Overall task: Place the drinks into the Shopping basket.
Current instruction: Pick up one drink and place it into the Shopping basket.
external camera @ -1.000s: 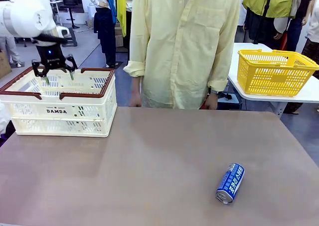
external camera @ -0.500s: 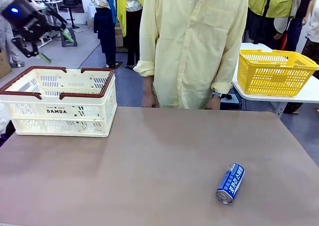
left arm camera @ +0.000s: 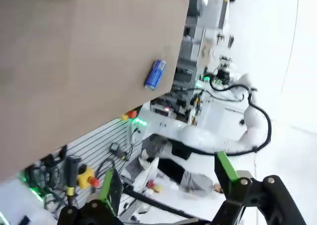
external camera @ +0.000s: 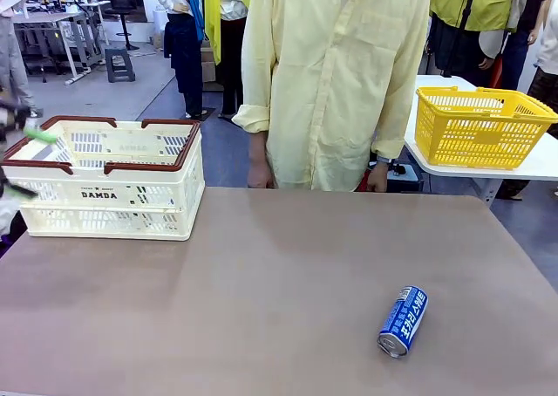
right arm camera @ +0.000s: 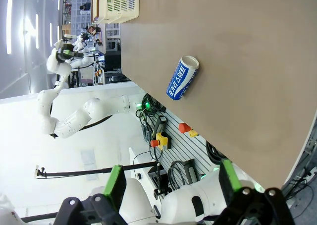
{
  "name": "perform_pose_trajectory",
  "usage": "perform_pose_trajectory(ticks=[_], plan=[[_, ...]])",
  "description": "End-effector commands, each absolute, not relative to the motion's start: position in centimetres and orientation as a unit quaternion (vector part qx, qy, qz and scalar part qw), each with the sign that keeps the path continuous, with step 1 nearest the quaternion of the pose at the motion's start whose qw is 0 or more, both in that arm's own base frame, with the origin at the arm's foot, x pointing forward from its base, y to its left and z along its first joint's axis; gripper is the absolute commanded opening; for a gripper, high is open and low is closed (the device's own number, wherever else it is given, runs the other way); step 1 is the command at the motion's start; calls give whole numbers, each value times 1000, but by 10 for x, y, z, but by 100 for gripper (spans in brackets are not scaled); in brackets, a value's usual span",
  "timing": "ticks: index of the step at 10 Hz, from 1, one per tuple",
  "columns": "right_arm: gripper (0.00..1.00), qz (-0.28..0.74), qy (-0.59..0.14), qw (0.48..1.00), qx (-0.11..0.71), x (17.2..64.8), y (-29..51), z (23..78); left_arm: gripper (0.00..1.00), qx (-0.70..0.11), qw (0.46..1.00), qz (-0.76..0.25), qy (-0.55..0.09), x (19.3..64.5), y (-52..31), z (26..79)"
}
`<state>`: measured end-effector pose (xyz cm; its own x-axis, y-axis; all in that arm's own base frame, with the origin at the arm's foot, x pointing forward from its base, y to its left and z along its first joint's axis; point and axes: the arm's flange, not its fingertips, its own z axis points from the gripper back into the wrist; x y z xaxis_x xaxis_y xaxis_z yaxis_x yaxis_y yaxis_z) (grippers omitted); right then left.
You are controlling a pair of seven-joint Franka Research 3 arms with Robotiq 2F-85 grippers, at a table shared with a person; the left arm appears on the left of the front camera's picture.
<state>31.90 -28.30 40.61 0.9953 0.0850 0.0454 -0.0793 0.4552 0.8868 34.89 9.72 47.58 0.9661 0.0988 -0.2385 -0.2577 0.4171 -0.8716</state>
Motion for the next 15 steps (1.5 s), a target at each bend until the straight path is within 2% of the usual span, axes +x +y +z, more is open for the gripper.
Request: perform_pose_trajectory(ticks=[1,2,15], plan=[[100,54,1,857,513,318,-283,407,100,-488,872,-32,17,383,106,432],[100,54,1,857,513,318,-283,407,100,-529,838,106,75,349,97,476],[100,48,3,853,520,319,-283,406,100,-529,838,106,75,349,97,476]])
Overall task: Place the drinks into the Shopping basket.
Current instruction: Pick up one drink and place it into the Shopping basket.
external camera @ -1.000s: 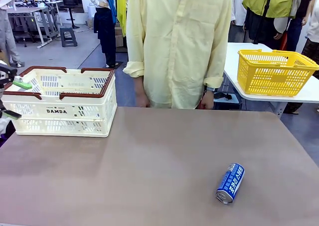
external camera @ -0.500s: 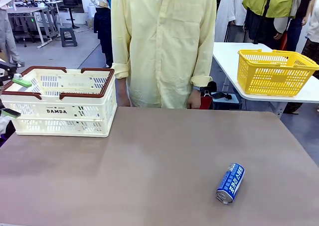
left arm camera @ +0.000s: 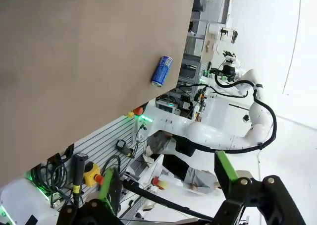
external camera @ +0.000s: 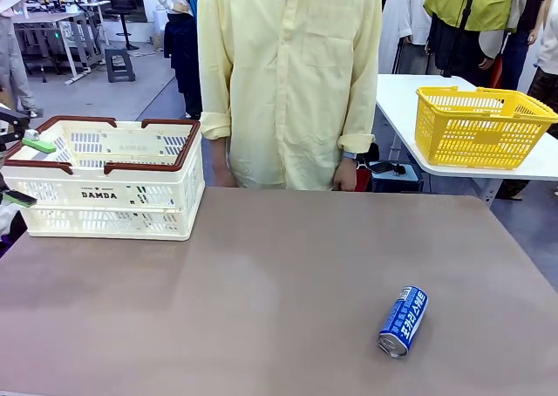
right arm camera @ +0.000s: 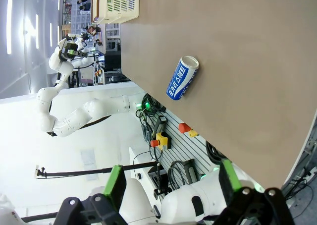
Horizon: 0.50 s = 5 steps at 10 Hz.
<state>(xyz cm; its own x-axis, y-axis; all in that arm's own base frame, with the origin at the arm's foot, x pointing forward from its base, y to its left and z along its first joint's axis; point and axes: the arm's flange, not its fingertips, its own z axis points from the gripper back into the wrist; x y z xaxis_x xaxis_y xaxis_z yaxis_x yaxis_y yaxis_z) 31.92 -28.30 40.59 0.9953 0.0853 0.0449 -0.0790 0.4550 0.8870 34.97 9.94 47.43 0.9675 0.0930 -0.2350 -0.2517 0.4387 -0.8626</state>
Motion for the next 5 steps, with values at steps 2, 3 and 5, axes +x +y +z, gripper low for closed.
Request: perform_pose_trajectory(ticks=[2,3,5], plan=[[100,68,113,899,419,351,-210,453,100,-529,838,106,75,349,97,476],[100,132,155,906,370,370,-163,469,100,-529,838,106,75,349,97,476],[100,234,263,908,229,400,-54,465,100,-529,838,106,75,349,97,476]])
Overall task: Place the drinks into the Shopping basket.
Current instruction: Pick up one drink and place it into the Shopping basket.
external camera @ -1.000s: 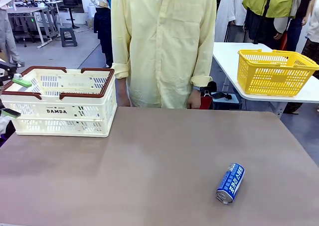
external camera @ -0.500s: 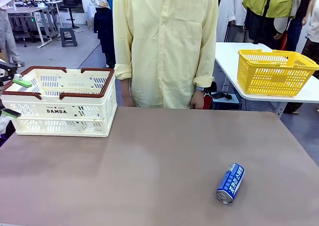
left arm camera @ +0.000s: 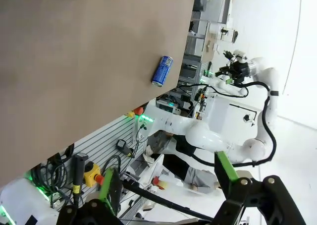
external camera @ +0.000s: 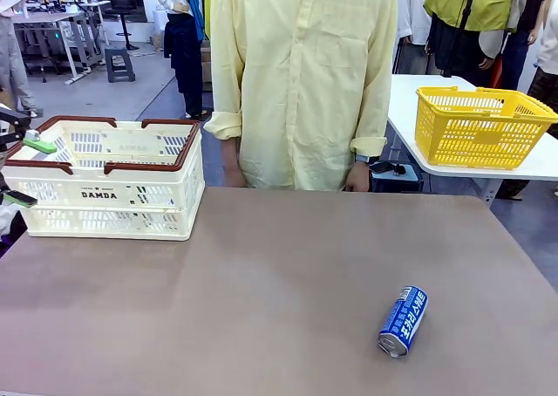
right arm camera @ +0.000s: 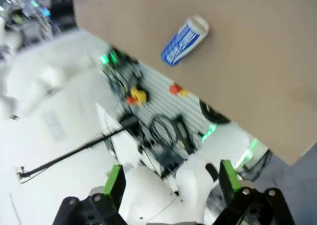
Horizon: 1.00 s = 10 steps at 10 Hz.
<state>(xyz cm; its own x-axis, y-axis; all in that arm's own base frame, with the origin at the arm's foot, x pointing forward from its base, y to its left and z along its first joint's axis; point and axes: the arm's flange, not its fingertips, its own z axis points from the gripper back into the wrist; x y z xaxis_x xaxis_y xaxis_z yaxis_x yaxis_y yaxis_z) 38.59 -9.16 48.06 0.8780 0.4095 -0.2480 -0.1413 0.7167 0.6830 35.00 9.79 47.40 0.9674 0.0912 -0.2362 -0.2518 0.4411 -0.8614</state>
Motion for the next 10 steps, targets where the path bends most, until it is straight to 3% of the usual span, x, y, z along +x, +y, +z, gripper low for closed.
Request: perform_pose_trajectory(ticks=[1,2,4,5,6,7,8,9,10], plan=[[100,274,302,904,129,405,13,442,100,-529,838,106,75,349,97,476],[100,274,308,910,43,401,62,410,100,-529,838,106,75,349,97,476],[100,281,302,909,-48,379,109,377,100,-529,838,106,75,349,97,476],[100,260,262,928,-45,380,96,384,100,-529,838,106,75,349,97,476],[100,163,157,973,45,396,38,417,100,-529,838,106,75,349,97,476],[100,287,314,905,2,377,131,372,100,-529,838,106,75,349,97,476],[100,248,264,932,0,389,107,382,100,-529,838,106,75,349,97,476],[100,92,201,974,54,381,105,389,100,-529,838,106,75,349,97,476],[100,-107,153,976,115,365,117,393,100,-529,838,106,75,349,97,476]])
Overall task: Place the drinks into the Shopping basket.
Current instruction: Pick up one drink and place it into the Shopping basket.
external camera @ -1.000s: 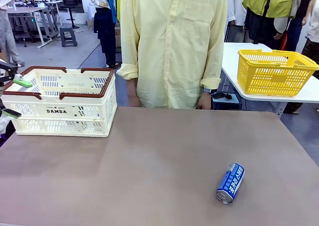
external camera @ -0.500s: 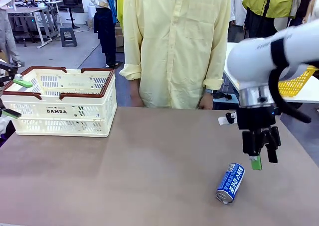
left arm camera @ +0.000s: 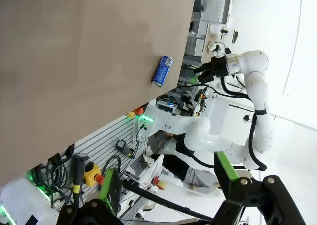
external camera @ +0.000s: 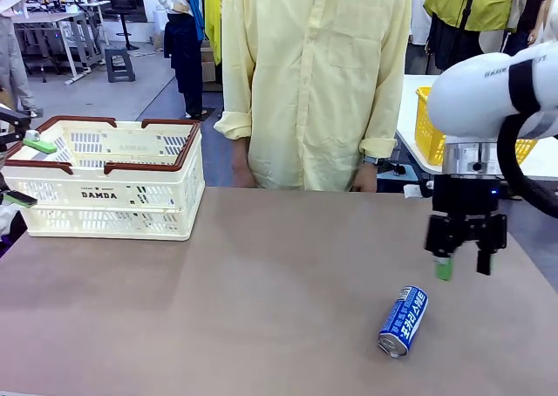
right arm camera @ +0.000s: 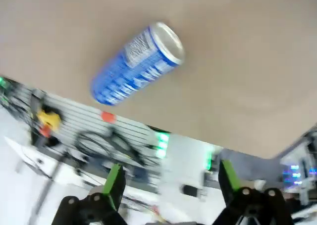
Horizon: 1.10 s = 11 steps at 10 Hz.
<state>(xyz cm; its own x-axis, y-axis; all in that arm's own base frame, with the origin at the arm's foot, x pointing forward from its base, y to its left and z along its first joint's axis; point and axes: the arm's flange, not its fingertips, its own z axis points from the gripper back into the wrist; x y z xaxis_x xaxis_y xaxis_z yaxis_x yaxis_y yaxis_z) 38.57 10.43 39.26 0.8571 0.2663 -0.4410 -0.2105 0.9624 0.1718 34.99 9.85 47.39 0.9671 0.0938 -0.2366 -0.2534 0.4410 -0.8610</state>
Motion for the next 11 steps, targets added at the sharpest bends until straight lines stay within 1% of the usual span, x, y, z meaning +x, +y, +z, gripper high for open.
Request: perform_pose_trajectory(ticks=[1,2,3,4,5,6,7,8,9,11], plan=[[100,-195,121,963,139,347,128,396,100,-529,838,106,75,349,97,476],[100,-232,86,961,122,333,146,396,100,-529,838,106,75,349,97,476],[100,-219,53,970,96,328,172,387,100,-529,838,106,75,349,97,476],[100,-197,72,977,46,324,192,375,100,-529,838,106,75,349,97,476],[100,-226,56,973,1,318,193,376,100,-529,838,106,75,349,97,476],[100,-224,23,973,-40,315,185,379,100,-529,838,106,75,349,97,476],[100,-171,24,984,-45,317,179,379,100,-529,838,106,75,349,97,476],[100,-56,66,996,-26,321,171,383,100,-529,838,106,75,349,97,476],[100,-186,18,982,-6,315,194,379,100,-529,838,106,75,349,97,476],[100,-186,18,982,-6,315,194,379,100,-529,838,106,75,349,97,476]])
